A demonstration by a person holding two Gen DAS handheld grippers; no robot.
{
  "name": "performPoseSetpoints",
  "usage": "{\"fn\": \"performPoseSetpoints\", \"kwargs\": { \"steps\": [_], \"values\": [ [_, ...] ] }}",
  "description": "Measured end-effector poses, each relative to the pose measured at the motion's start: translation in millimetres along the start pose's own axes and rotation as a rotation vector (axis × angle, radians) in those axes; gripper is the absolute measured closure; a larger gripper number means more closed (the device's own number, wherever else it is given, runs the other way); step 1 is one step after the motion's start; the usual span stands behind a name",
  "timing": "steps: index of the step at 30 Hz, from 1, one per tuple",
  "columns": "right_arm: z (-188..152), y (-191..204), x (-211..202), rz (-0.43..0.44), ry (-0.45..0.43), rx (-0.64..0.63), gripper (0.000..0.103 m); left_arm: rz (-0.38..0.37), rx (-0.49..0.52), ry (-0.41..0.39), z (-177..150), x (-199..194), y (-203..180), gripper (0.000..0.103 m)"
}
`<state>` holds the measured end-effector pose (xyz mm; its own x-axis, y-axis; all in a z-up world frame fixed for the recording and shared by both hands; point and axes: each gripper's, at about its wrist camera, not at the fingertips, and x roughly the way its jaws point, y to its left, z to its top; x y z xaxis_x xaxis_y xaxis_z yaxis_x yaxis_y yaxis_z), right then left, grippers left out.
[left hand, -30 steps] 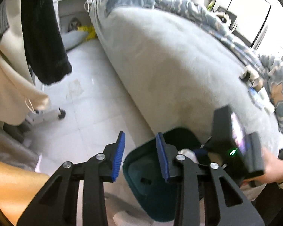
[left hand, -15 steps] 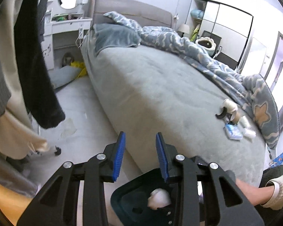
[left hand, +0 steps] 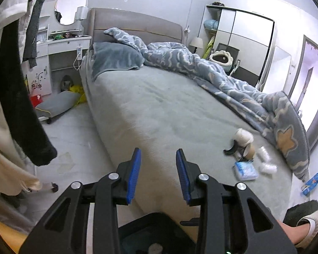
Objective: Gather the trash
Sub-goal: 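Move both tools back over the bed toward the remaining items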
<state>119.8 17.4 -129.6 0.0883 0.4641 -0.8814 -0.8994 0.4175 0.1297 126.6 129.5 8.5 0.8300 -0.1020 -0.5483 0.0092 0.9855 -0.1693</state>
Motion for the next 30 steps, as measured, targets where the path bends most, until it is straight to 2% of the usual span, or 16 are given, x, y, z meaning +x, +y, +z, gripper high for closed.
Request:
{"fn": "performPoseSetpoints", "kwargs": {
  "steps": [5,16,19,24,30],
  "values": [
    [-5,-22,-36,-0.014,-0.085,0.041,0.026,0.002,-0.001,-0.011,6,7,-15,0.059],
    [-28,-70,-86,-0.052,-0.189,0.165,0.026,-0.013,0.056,-0.003,7,26,-54,0.058],
    [-38,-78,-98,-0.105,-0.224,0.186,0.026,-0.014,0.08,0.003,5,31,-64,0.052],
    [-56,-97,-113,-0.187,-0.256,0.252,0.026,-0.027,0.106,0.025,2,39,-78,0.051],
    [-78,-120,-130,-0.3,-0.283,0.331,0.026,-0.044,0.118,0.043,-1,48,-92,0.045]
  ]
}}
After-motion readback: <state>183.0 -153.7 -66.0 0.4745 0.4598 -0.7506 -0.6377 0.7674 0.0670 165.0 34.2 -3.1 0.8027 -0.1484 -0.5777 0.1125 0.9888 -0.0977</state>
